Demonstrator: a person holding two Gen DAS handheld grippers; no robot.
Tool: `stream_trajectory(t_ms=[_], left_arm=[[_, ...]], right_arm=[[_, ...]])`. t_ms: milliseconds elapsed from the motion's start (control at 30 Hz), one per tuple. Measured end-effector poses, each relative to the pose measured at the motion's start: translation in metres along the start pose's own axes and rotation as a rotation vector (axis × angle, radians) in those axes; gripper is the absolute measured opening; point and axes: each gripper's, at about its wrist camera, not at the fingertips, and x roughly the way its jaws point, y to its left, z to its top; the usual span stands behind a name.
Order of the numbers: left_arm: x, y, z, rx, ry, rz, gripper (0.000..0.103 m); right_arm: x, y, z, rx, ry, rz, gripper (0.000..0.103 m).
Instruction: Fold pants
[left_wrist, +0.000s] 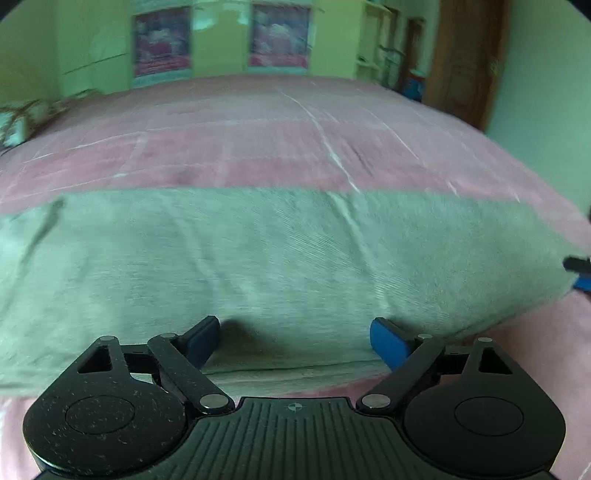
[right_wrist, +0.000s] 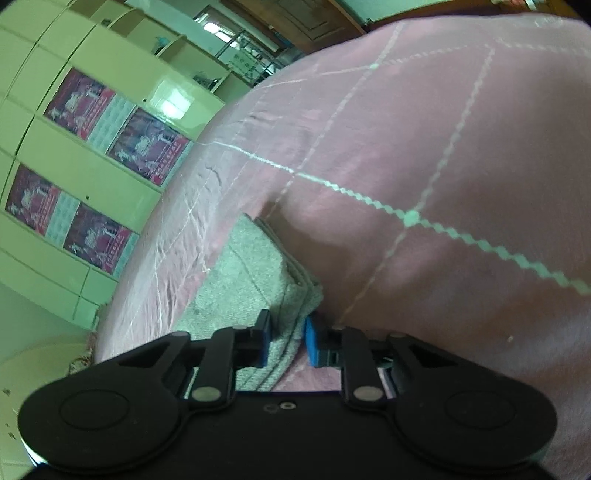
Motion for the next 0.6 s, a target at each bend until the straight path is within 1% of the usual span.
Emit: stream_trajectory(t_ms=[67,167,300,367,433,533,600], left_arm=[[-0.017,0.024,-0.005,-0.036,-0.038,0.008,0.078],[-0.039,0.083,-0.016,-0.102,-0.074,0.059,0.076],[-0.074,0.171,-0.025,-0.133,-0.113,0.200,0.075],[-0.091,0.218,-0.029,-0.166,-0.122,0.268,0.075],[-0.105,0.263,-0.036,-0.218,-0.122,0.314,0.075],[-0.118,0.316,-0.050,-0.299,-0.130,0.349,0.075],[-0.124,0.338,-0.059,-0.335,-0.138,0.361,0.075]], right_arm=[[-0.006,0.009,0.001,-0.019,-0.016,0.012,0.009],[-0.012,0.033,-0.001,-0.068,-0.023,0.049,0.009],[-0.011,0.090,-0.024,-0.193,-0.012,0.113,0.009],[-0.005,0.127,-0.047,-0.270,0.001,0.144,0.009],[0.003,0.163,-0.072,-0.334,0.019,0.180,0.009],[0.021,0.217,-0.118,-0.418,0.071,0.243,0.009],[0.037,0.252,-0.157,-0.473,0.130,0.286,0.009]])
